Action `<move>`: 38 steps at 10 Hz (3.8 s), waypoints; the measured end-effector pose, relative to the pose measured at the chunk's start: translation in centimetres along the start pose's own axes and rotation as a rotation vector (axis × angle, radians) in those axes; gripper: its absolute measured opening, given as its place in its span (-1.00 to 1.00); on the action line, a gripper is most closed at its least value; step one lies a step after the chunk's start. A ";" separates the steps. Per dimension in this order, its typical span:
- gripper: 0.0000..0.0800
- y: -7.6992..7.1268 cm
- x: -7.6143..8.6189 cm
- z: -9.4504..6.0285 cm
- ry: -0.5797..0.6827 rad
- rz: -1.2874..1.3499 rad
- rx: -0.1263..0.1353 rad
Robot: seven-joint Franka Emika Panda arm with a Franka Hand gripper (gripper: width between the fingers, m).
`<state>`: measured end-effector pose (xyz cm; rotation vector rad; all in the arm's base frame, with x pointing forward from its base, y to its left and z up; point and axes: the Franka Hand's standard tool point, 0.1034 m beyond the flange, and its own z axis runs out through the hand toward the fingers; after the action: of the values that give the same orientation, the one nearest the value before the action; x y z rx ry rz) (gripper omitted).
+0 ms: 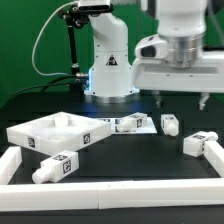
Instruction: Assemble one leg
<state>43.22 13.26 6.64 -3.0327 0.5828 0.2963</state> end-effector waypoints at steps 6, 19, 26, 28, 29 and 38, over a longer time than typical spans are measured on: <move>0.62 -4.2 1.1 1.0 0.025 0.065 -0.005; -0.04 -4.0 5.8 4.5 0.077 0.135 0.052; -0.29 -0.4 -1.6 4.3 0.027 0.152 0.007; -0.28 -1.1 -4.0 4.9 0.039 0.096 -0.003; -0.28 -1.9 -4.0 5.0 0.045 0.051 -0.001; 0.54 -1.4 -2.2 3.3 0.015 -0.038 -0.006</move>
Offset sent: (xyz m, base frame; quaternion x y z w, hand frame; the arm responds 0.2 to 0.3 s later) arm 0.0000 0.0000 0.0000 0.0000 0.0000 0.0000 1.0000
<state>41.11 15.59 3.80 -3.0499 0.5249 0.2749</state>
